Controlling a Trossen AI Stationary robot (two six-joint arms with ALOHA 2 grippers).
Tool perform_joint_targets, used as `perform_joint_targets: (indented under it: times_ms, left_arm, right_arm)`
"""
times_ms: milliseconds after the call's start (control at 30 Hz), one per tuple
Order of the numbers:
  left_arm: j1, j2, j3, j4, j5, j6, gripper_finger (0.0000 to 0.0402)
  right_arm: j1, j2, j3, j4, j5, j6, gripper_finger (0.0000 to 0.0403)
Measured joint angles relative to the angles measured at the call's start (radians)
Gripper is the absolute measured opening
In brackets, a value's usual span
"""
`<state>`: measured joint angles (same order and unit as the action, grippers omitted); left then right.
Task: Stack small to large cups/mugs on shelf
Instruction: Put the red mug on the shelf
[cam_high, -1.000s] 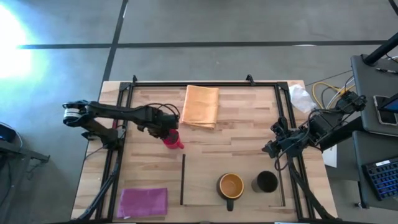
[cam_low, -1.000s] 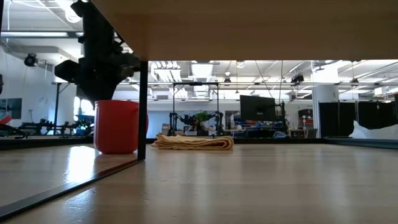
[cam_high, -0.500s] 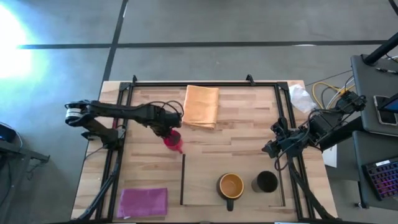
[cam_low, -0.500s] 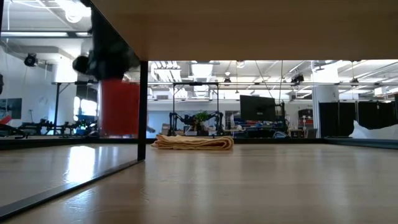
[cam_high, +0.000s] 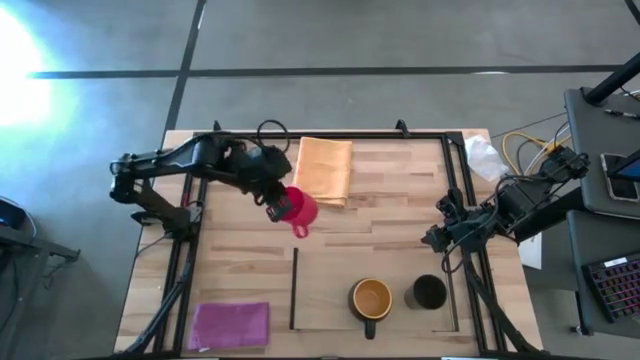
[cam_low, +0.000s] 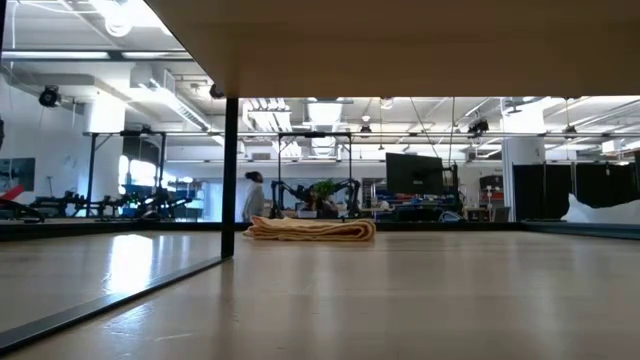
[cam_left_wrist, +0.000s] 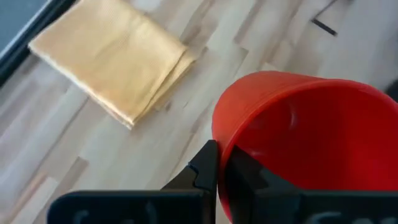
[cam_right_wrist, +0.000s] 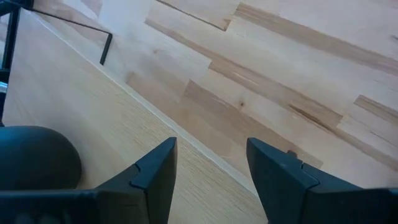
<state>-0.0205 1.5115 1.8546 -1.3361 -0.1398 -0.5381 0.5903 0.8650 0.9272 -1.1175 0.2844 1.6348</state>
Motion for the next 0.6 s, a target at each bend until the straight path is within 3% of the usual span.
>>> perform_joint_targets:
  times_ms: [433, 600]
  left_arm:
    - [-0.209, 0.37, 0.482, -0.233, 0.016, -0.108, 0.0]
    - [-0.241, 0.381, 0.473, -0.236, 0.045, -0.207, 0.0]
  right_arm:
    - [0.001, 0.024, 0.0, 0.132, -0.086, 0.009, 0.0187]
    - [0.001, 0.032, 0.0, 0.126, -0.105, 0.007, 0.0187]
